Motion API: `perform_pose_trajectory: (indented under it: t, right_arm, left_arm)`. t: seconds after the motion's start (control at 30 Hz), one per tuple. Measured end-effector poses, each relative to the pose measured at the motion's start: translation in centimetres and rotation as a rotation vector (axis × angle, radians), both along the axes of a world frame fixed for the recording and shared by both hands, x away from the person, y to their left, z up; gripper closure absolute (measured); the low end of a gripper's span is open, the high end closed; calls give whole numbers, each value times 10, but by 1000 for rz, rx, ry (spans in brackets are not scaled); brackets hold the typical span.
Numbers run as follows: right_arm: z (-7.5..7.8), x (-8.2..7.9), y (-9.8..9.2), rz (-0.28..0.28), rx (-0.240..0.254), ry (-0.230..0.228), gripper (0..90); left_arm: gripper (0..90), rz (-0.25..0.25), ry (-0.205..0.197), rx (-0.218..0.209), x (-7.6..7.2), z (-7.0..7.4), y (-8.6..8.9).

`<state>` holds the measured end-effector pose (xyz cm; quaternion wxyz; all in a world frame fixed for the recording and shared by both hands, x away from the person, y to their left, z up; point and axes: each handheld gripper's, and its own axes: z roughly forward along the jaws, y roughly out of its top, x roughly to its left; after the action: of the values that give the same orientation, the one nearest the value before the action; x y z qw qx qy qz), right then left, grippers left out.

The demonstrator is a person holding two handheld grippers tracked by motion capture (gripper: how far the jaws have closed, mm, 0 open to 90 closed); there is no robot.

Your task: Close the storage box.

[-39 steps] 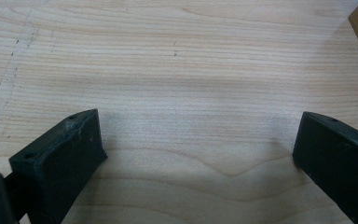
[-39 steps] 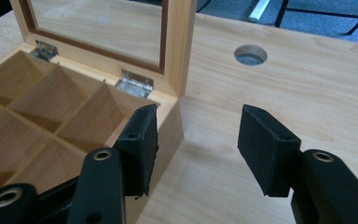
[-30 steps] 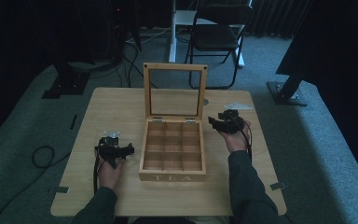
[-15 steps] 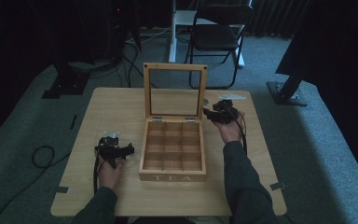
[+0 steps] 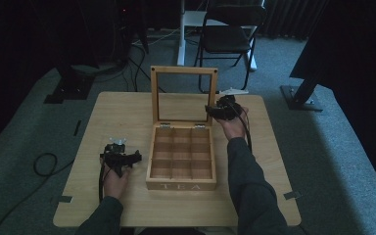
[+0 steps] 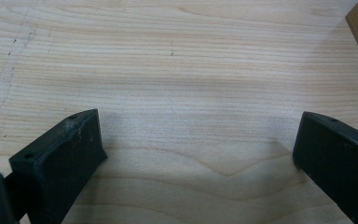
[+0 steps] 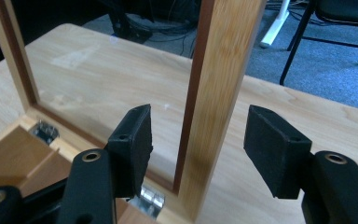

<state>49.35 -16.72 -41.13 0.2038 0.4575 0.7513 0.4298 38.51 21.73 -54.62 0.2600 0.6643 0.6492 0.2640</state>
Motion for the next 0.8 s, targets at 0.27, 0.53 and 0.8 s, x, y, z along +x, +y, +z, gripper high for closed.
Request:
perform_pose_trajectory:
  t: [0.27,0.53,0.8]
  right_arm:
    - [5,16,-2,32,82,-11,421]
    - [5,24,0,44,70,-13,433]
    - [10,24,4,54,75,-29,451]
  left_arm:
    - [16,-1,1,1,0,0,0]
    - [16,-1,0,1,0,0,0]
    - [16,-1,1,1,0,0,0]
